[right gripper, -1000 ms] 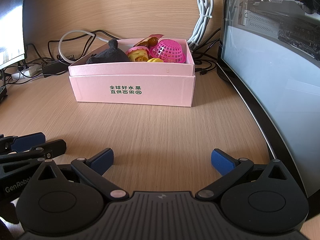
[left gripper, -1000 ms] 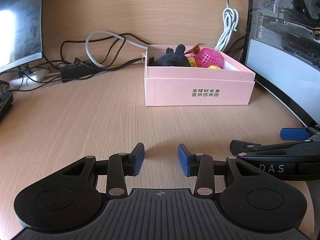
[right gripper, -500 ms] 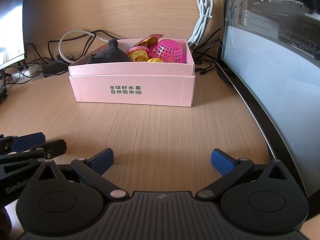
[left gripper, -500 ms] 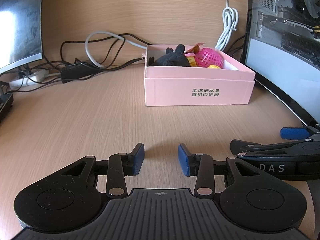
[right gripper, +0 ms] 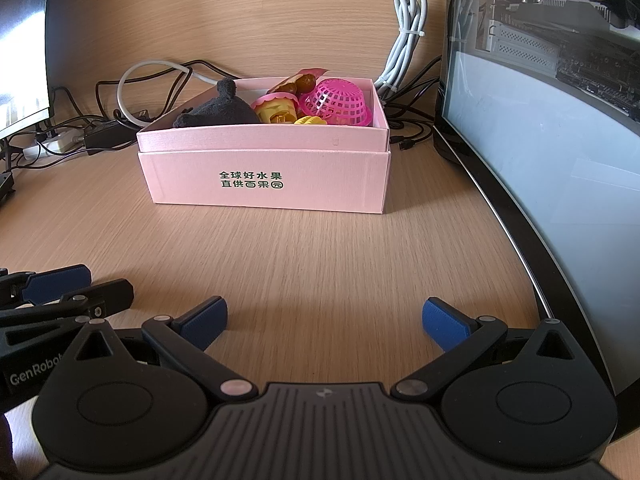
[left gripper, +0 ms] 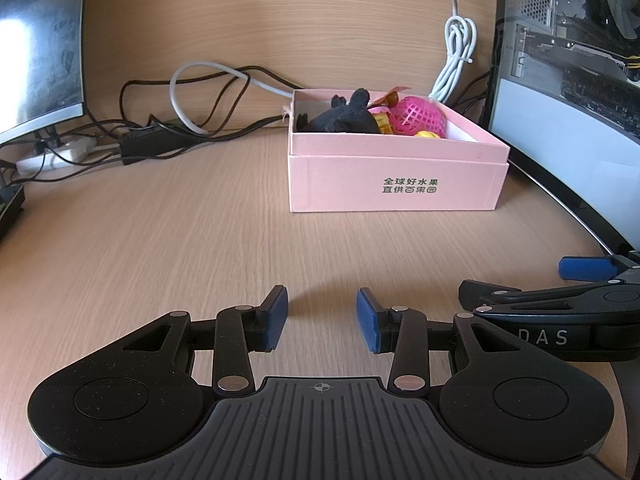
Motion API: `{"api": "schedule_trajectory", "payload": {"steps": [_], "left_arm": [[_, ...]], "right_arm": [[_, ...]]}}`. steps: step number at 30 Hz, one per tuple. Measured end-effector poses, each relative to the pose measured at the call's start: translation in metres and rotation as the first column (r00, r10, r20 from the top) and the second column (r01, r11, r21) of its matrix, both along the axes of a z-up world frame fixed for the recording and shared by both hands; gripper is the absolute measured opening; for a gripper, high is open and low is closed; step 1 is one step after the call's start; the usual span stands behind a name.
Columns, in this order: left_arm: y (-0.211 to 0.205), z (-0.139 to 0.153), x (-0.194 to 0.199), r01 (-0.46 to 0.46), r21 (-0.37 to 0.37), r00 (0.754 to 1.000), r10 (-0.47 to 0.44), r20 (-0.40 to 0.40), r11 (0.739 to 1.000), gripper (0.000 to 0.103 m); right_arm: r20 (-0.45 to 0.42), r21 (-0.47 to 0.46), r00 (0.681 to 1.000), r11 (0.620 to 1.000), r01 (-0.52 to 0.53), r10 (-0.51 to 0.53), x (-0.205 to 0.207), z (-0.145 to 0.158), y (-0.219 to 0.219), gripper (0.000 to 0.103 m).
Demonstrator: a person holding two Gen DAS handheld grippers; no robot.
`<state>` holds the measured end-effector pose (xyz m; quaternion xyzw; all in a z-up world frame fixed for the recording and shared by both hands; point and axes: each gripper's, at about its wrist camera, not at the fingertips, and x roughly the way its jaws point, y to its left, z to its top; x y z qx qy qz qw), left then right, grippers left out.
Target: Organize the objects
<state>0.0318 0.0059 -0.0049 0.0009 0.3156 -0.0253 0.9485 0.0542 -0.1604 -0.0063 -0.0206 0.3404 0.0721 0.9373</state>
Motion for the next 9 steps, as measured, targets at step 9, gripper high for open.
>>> {"api": "schedule_trajectory", "payload": {"steps": [9], "left_arm": [[0.0059,0.0002,-0.0006,0.001,-0.045,1.0,-0.001,0.003,0.999,0.043]], "right_arm": [[0.0,0.0,1.0,1.0,-0.001,0.001,0.0003,0.0001,0.0,0.103]]}}
